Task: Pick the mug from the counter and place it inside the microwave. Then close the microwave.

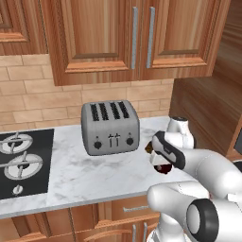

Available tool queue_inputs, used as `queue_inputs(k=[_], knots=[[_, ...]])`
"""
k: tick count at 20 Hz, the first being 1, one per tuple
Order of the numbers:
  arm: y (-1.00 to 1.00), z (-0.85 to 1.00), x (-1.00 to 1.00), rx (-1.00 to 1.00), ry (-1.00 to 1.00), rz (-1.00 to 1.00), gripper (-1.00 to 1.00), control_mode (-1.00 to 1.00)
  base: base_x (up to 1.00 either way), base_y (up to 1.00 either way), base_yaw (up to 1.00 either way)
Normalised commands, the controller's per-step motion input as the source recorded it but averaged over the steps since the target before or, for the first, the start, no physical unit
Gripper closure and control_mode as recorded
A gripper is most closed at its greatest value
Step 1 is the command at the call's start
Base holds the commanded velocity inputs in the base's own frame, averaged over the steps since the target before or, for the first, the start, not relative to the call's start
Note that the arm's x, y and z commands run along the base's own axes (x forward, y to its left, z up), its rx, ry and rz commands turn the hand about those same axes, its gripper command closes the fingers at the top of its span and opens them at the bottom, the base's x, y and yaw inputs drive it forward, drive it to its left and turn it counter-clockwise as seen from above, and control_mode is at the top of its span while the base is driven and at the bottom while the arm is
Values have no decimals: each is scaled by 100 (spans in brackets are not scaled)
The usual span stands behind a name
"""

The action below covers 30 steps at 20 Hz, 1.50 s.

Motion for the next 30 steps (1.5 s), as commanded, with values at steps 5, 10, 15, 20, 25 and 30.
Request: queue_inputs(k=[5, 10, 15, 20, 25, 30], knots=[[-6, -5, 0, 0, 0, 0, -100, -100, 0, 0, 0], [0, -16, 0, 0, 0, 0, -100, -100, 0, 0, 0], [0, -10, 0, 0, 0, 0, -100, -100, 0, 0, 0], [1, 0, 0, 0, 0, 0, -100, -100, 0, 0, 0], [9, 0, -2, 0, 0, 0, -100, -100, 0, 0, 0], [5, 0, 0, 0, 0, 0, -100, -100, 0, 0, 0]])
